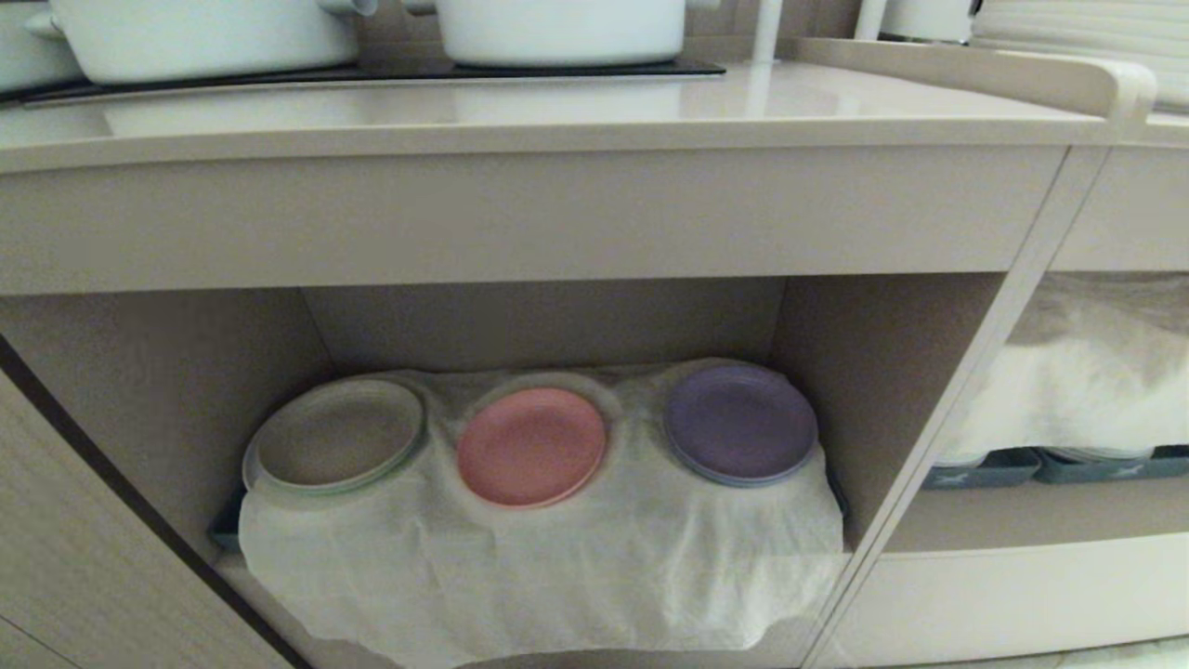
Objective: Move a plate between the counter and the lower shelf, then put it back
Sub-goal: Pick up the plate in the cupboard
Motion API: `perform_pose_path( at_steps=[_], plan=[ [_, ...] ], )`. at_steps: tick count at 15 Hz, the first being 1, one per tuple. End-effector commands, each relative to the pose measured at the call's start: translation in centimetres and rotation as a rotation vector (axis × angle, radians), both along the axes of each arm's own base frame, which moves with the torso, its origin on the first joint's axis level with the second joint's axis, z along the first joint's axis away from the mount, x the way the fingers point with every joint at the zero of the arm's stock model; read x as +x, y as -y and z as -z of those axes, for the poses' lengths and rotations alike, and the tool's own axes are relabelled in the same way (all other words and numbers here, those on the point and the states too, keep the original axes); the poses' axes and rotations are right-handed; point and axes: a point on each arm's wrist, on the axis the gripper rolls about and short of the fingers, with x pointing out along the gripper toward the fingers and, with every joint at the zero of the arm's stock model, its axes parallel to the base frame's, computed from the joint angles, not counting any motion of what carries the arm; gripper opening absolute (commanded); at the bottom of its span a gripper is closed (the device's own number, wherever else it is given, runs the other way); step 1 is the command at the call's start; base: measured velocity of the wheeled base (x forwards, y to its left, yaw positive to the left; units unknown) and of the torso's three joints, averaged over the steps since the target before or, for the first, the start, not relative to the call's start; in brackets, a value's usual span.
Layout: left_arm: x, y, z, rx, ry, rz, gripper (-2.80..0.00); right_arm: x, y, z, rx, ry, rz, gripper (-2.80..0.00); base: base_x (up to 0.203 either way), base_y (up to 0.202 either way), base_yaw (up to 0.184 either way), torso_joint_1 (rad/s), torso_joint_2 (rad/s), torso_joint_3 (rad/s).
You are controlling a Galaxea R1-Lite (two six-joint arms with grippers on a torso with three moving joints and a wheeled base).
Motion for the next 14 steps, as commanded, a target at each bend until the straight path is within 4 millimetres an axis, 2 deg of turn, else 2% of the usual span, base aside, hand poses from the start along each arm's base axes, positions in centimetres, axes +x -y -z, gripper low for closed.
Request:
perform_pose_path(
  at_steps=[1,5,8,14],
  plan=[
    [1.0,0.0,-1.0,-0.014,-0.08,0.014,-2.8,0.0,0.0,0.0,0.0,0.0,0.0,-2.8,0.0,0.0,0.0,0.0,0.0,0.0],
    [3.2,0.2,-3.6,-0.045,-0.197,0.064,-2.8,0.0,0.0,0.0,0.0,0.0,0.0,-2.8,0.0,0.0,0.0,0.0,0.0,0.0],
    [5.8,0.2,-4.8,-0.092,-0.328,0.068,-2.8,0.0,0.0,0.0,0.0,0.0,0.0,-2.8,0.0,0.0,0.0,0.0,0.0,0.0],
    [12.5,0.5,-4.4,-0.186,-0.647,0.045,-2.8,0.0,0.0,0.0,0.0,0.0,0.0,-2.8,0.0,0.0,0.0,0.0,0.0,0.0]
  ],
)
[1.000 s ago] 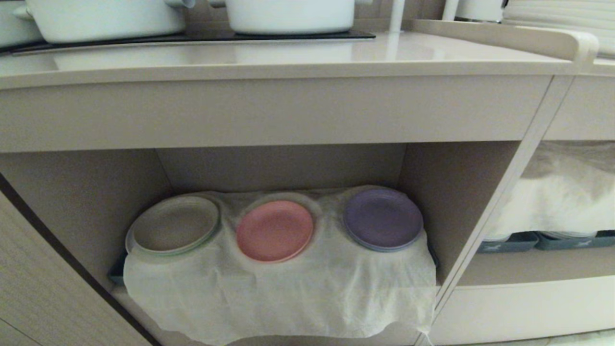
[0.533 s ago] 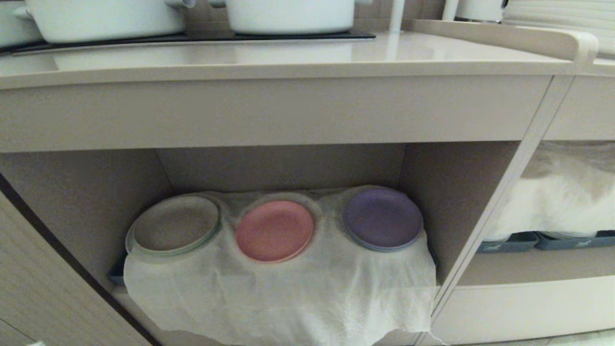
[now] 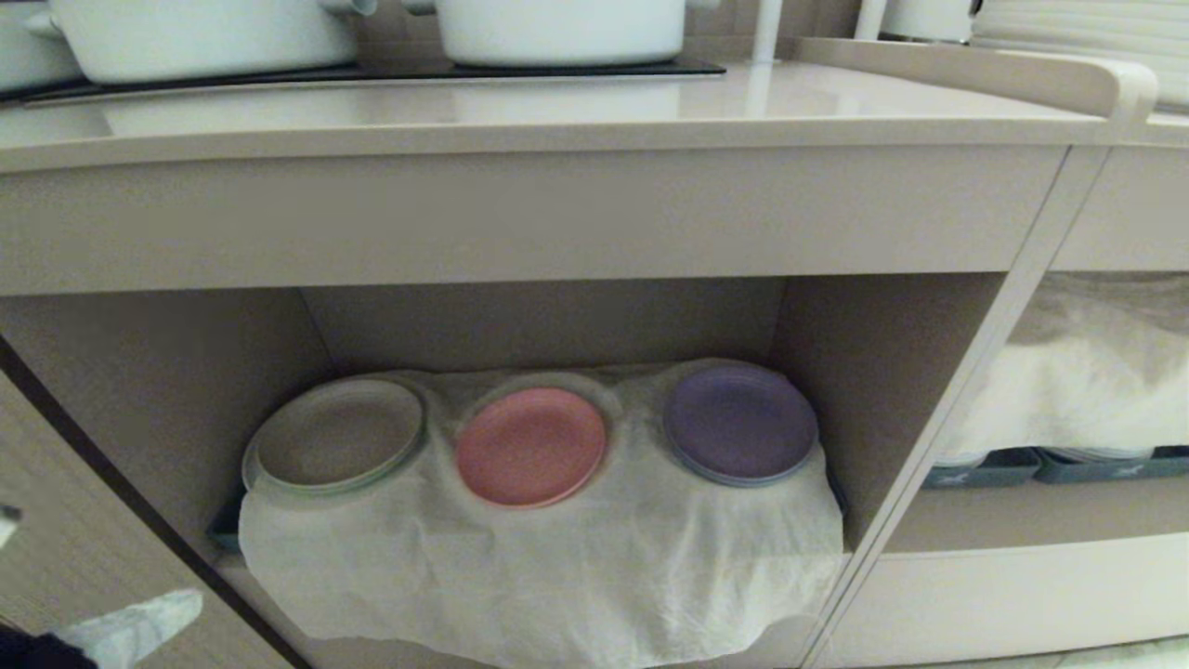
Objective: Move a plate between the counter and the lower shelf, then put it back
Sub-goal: Pick up the plate in the cupboard
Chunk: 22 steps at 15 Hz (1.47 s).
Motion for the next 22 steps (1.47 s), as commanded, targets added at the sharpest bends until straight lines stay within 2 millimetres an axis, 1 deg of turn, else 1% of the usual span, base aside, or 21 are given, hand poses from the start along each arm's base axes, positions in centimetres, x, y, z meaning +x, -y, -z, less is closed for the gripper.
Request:
perform_pose_path(
  at_steps=[1,4,6,8,11,14,17,18,22],
  plan=[
    [3.3,0.4,1.1,-0.031,-0.16,0.003,-2.8,0.0,0.0,0.0,0.001,0.0,0.0,-2.8,0.0,0.0,0.0,0.0,0.0,0.0],
    [5.3,2.2,1.9,-0.11,-0.257,0.051,-2.8,0.0,0.0,0.0,0.001,0.0,0.0,-2.8,0.0,0.0,0.0,0.0,0.0,0.0],
    [6.7,3.6,2.5,-0.158,-0.284,0.054,-2.8,0.0,0.0,0.0,0.001,0.0,0.0,-2.8,0.0,0.0,0.0,0.0,0.0,0.0],
    [8.3,5.3,3.4,-0.174,-0.298,0.017,-2.8,0.0,0.0,0.0,0.001,0.0,0.0,-2.8,0.0,0.0,0.0,0.0,0.0,0.0],
    [10.7,7.8,5.4,-0.184,-0.31,-0.072,-2.8,0.0,0.0,0.0,0.001,0.0,0.0,-2.8,0.0,0.0,0.0,0.0,0.0,0.0],
    [13.0,9.6,6.8,-0.225,-0.284,-0.148,-2.8,0.0,0.0,0.0,0.001,0.0,0.0,-2.8,0.0,0.0,0.0,0.0,0.0,0.0],
    [14.9,10.6,7.7,-0.271,-0.258,-0.225,-2.8,0.0,0.0,0.0,0.001,0.0,0.0,-2.8,0.0,0.0,0.0,0.0,0.0,0.0],
    [15.4,10.8,7.7,-0.297,-0.251,-0.269,-2.8,0.0,0.0,0.0,0.001,0.0,0.0,-2.8,0.0,0.0,0.0,0.0,0.0,0.0],
    [16.0,11.1,9.3,-0.285,-0.291,-0.342,-2.8,0.0,0.0,0.0,0.001,0.0,0.0,-2.8,0.0,0.0,0.0,0.0,0.0,0.0]
  ],
)
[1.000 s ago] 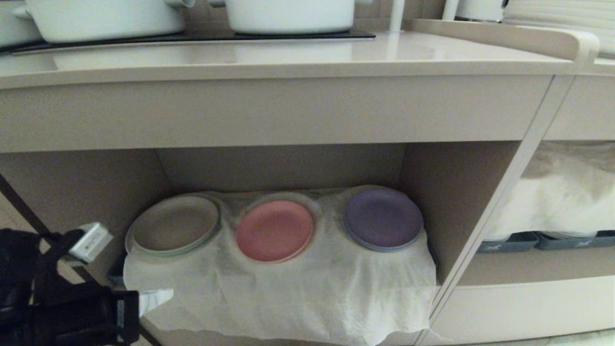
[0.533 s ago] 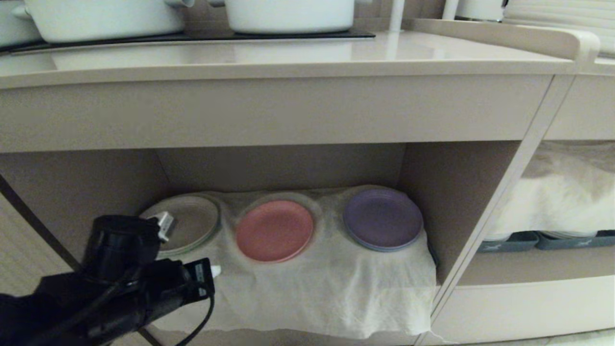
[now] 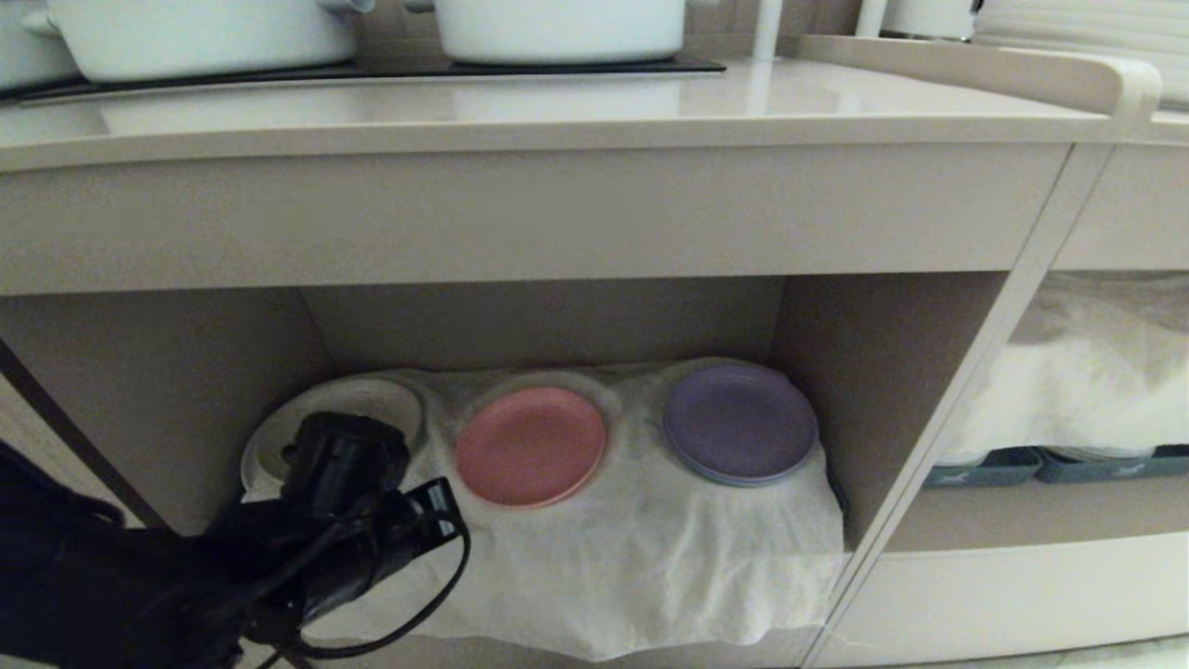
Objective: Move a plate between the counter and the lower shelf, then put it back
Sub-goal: Pick up the plate in the cupboard
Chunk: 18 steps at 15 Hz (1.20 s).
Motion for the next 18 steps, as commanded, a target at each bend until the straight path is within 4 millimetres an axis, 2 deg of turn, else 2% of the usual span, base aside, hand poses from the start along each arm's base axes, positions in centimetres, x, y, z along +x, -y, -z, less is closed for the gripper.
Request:
perform_pose_path(
  at_steps=[1,5,11,12,13,18],
  plan=[
    [0.6,0.2,1.6,0.026,-0.045,-0.039,-2.8,0.0,0.0,0.0,0.0,0.0,0.0,-2.8,0.0,0.0,0.0,0.0,0.0,0.0],
    [2.0,0.9,2.8,-0.007,-0.072,-0.106,-2.8,0.0,0.0,0.0,0.0,0.0,0.0,-2.8,0.0,0.0,0.0,0.0,0.0,0.0],
    [3.2,1.5,2.8,-0.018,-0.056,-0.115,-2.8,0.0,0.0,0.0,0.0,0.0,0.0,-2.8,0.0,0.0,0.0,0.0,0.0,0.0],
    [3.4,1.6,2.7,-0.02,-0.053,-0.114,-0.81,0.0,0.0,0.0,0.0,0.0,0.0,-2.8,0.0,0.0,0.0,0.0,0.0,0.0],
    [3.5,1.6,2.9,-0.018,-0.057,-0.114,0.0,0.0,0.0,0.0,0.0,0.0,0.0,-2.8,0.0,0.0,0.0,0.0,0.0,0.0],
    [4.2,2.0,3.0,-0.021,-0.049,-0.117,0.0,0.0,0.0,0.0,0.0,0.0,0.0,-2.8,0.0,0.0,0.0,0.0,0.0,0.0]
  ],
)
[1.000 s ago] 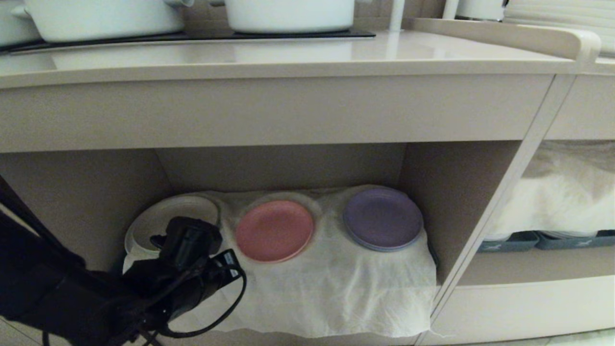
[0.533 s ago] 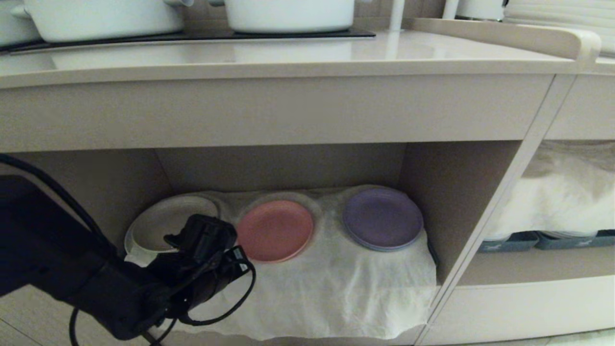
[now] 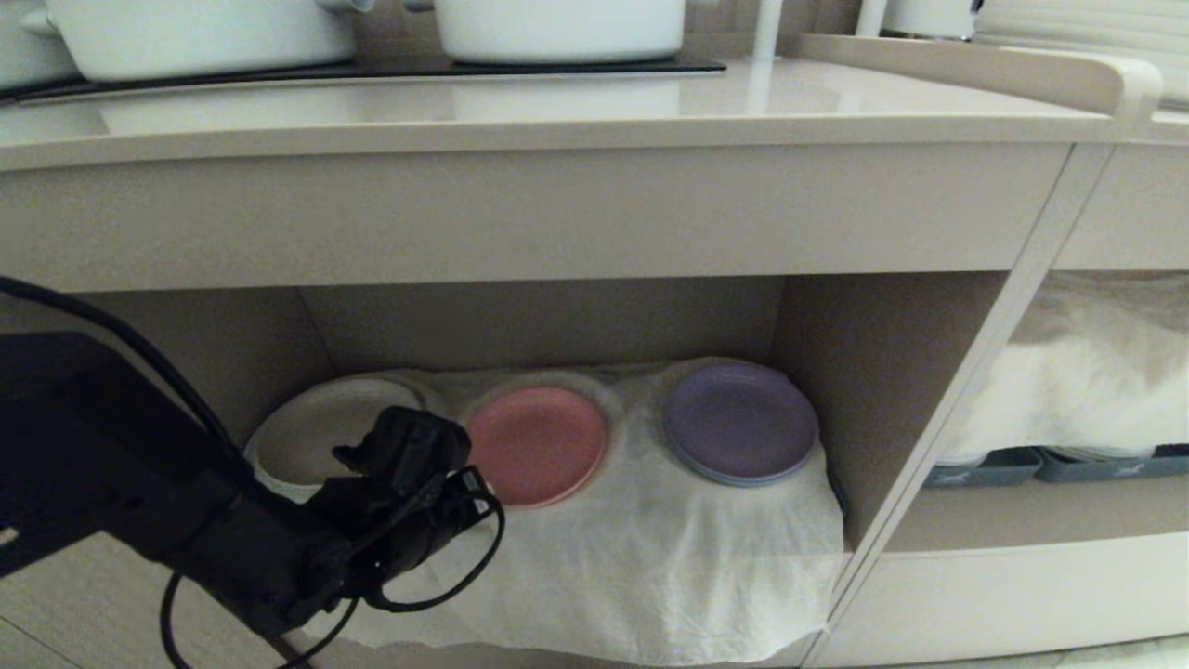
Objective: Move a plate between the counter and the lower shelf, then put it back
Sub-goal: Pick up the plate in the cupboard
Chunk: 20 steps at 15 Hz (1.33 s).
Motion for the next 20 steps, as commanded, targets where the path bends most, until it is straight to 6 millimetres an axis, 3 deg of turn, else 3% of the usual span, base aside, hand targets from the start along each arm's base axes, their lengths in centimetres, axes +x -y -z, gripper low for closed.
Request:
perform_pose_path(
  at_steps=[1,20],
  plan=[
    [0.4,0.2,0.0,-0.006,0.008,-0.006,0.0,0.0,0.0,0.0,0.0,0.0,0.0,-2.8,0.0,0.0,0.0,0.0,0.0,0.0],
    [3.1,1.5,1.1,0.008,-0.011,-0.009,0.0,0.0,0.0,0.0,0.0,0.0,0.0,-2.8,0.0,0.0,0.0,0.0,0.0,0.0]
  ],
)
